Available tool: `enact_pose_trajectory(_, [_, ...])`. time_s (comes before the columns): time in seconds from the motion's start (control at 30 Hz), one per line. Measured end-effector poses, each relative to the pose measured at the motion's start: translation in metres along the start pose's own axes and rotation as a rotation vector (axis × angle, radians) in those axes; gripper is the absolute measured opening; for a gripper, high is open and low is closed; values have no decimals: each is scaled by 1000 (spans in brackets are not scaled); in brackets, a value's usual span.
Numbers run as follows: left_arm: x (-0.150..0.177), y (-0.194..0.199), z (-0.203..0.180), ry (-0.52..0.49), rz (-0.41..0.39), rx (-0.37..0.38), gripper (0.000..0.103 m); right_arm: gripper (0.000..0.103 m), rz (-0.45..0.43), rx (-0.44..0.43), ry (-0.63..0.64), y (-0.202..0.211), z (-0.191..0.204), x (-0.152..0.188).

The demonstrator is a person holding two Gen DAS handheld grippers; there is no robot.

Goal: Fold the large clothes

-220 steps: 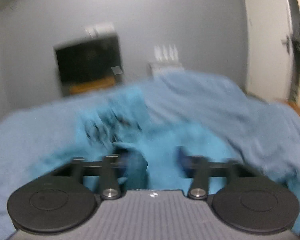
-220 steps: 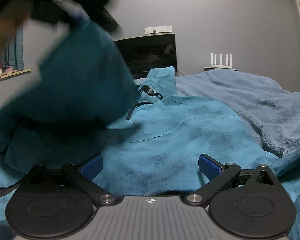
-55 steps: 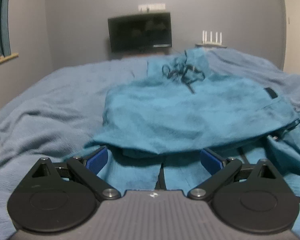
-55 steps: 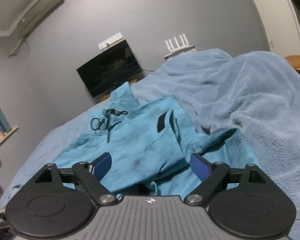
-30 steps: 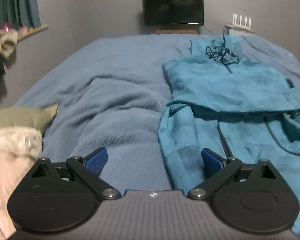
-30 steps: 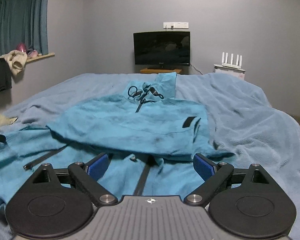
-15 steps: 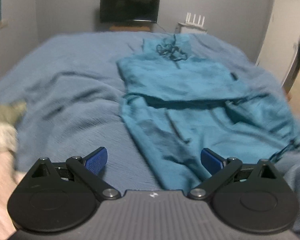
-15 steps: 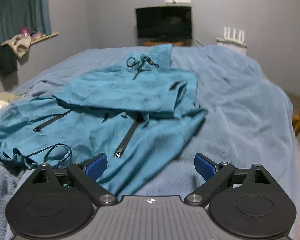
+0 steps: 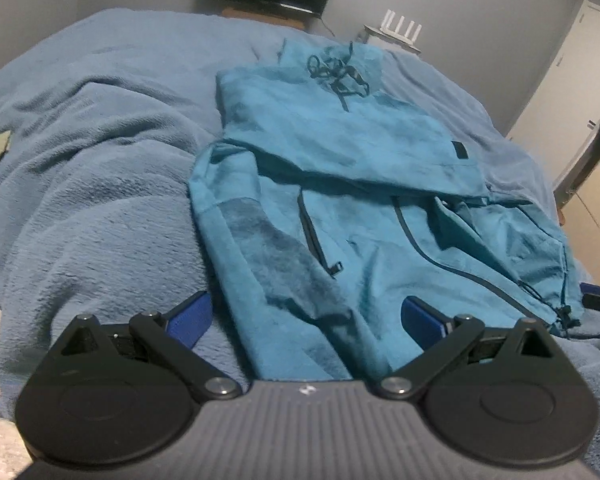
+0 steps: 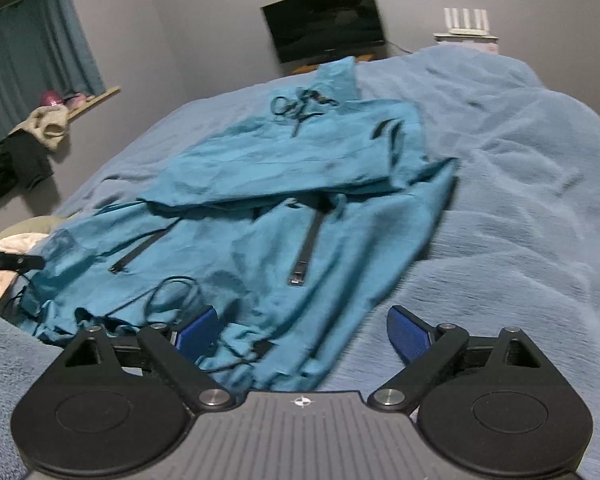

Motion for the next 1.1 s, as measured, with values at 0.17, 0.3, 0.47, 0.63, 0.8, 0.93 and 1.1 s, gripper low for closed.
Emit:
enact_pose_trajectory(0.17, [12,4,-7,-22,44,30,99,91,44,28,38,-13,8,6])
enact_pose_trajectory(0.3, [21,5,-13,-16,58,66,99,91,62,-10,31,-11,16,11])
enact_pose_trajectory(0.47, [16,-14,-17,8,46,73,99,87,60,-40,-16,-28,15,2])
enact_pose_trajectory(0.63, [11,-31,-23,-9,55,70,98,76,54,-25,-66,-51,13,-5])
enact_pose_trajectory(0.8, [22,-26,-27,-82,81,97,91,75,85,-32,-3,-51,25,4])
enact_pose_trajectory(0.93, [24,-29,-21,-87,52,87,69,66,108,-35,15,-53,25,9])
enact_pose_trajectory(1.1, [9,-38,-16,-40,43,93,19,23,103,-24,14,-65,20,1])
Point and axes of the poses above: each gripper's, at about its wrist camera, not at the fingertips, and y roughly against the way its jaws point, z to its left, x to its underside, the point moved 9 cm from there along -y, roughly the way its jaws point, and after that the axes turned 5 degrees about -z, right-handed, at the moved point
